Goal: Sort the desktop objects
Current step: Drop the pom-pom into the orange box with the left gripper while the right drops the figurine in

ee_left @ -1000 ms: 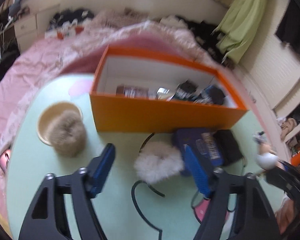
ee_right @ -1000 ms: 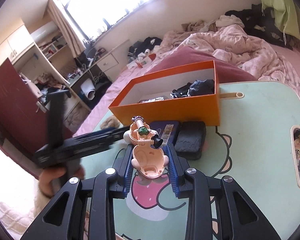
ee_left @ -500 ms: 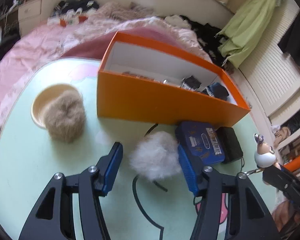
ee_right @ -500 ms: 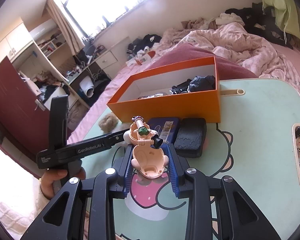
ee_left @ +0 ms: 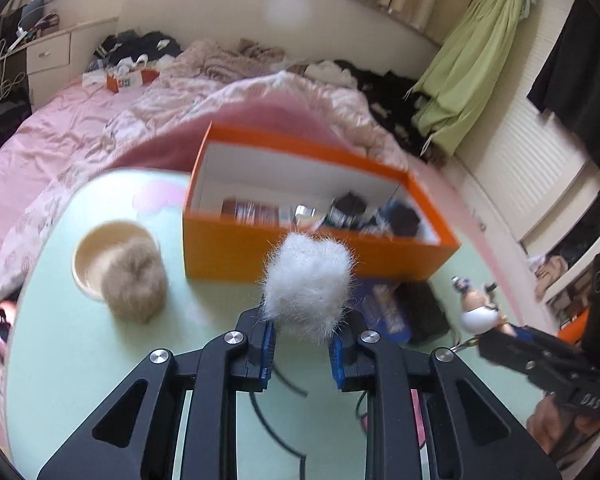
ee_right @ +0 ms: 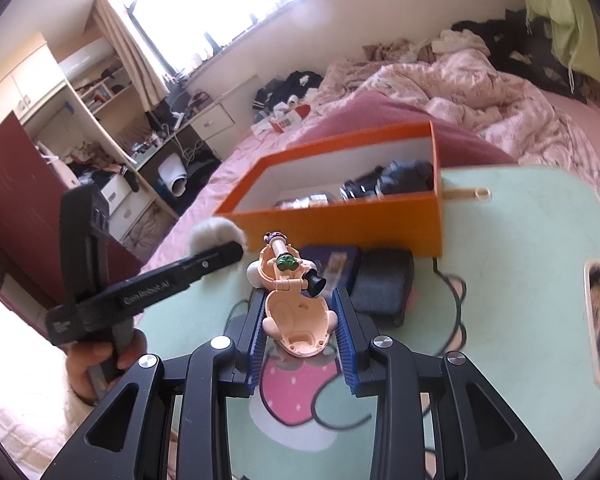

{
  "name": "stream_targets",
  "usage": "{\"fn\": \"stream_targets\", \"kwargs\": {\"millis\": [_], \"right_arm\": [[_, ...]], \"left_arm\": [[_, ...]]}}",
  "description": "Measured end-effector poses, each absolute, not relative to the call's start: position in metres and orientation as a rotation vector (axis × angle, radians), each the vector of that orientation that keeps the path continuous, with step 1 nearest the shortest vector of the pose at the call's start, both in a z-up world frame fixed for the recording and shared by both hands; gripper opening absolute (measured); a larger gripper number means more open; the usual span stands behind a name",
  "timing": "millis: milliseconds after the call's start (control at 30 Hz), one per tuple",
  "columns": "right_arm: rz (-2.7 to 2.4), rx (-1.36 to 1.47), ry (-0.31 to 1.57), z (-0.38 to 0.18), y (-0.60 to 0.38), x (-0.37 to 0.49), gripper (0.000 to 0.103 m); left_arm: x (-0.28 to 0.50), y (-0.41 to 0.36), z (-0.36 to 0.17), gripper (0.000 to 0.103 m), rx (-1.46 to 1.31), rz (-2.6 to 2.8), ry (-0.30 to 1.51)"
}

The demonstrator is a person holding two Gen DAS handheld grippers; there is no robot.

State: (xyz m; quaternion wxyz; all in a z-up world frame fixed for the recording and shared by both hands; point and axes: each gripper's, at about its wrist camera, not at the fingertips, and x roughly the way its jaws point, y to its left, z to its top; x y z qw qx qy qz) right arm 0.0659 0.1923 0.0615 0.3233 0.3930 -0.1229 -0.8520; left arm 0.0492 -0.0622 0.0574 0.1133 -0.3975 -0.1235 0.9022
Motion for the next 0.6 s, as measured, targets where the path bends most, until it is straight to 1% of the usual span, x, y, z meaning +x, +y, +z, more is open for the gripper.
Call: {"fn": "stream_targets", "kwargs": {"millis": [133,300,333,367,400,433,467,500,533,567,600], "right_arm": [[-2.277,0.947,-0.311,0.083,0.184,0.045,0.030],[-2.333,0.918,-0.339,0.089,0.173,0.007,0.030],[-2.343,0.923,-0.335,0.088,0.170,0.000,0.031],[-2.352,0.934,-0.329,0.086,0.167,-0.007,0.032],[-2.354,0.953,-0.323,0.083,0.163,-0.013,0.032],[-2.350,0.975,-0.322,0.079,0.161,-0.018,0.033],[-2.349,0.990,-0.325,0.078,0.160,-0.020,0.034],[-2.350,1.001,-0.336,0.076,0.161,-0.021,0.034],[-2.348,1.000,-0.345,0.075,0.162,-0.019,0.037],[-2.343,0.994,-0.354,0.075,0.164,-0.017,0.043],[-2.341,0.989,-0.361,0.076,0.166,-0.014,0.045]], "left_arm": [[0.030,-0.056,0.076,0.023,-1.120,2.677,-0.329],[-0.008,-0.049,0.086,0.025,-1.100,2.701,-0.335],[-0.012,-0.050,0.086,0.029,-1.089,2.711,-0.341],[-0.016,-0.050,0.085,0.040,-1.085,2.723,-0.345],[-0.018,-0.050,0.082,0.048,-1.092,2.733,-0.352],[-0.018,-0.052,0.080,0.063,-1.095,2.734,-0.365],[-0.015,-0.055,0.078,0.066,-1.079,2.727,-0.388],[-0.012,-0.060,0.077,0.067,-1.068,2.721,-0.414],[-0.011,-0.065,0.076,0.072,-1.075,2.716,-0.437],[-0.011,-0.075,0.075,0.077,-1.091,2.698,-0.486],[-0.009,-0.084,0.075,0.077,-1.087,2.676,-0.539]]}}
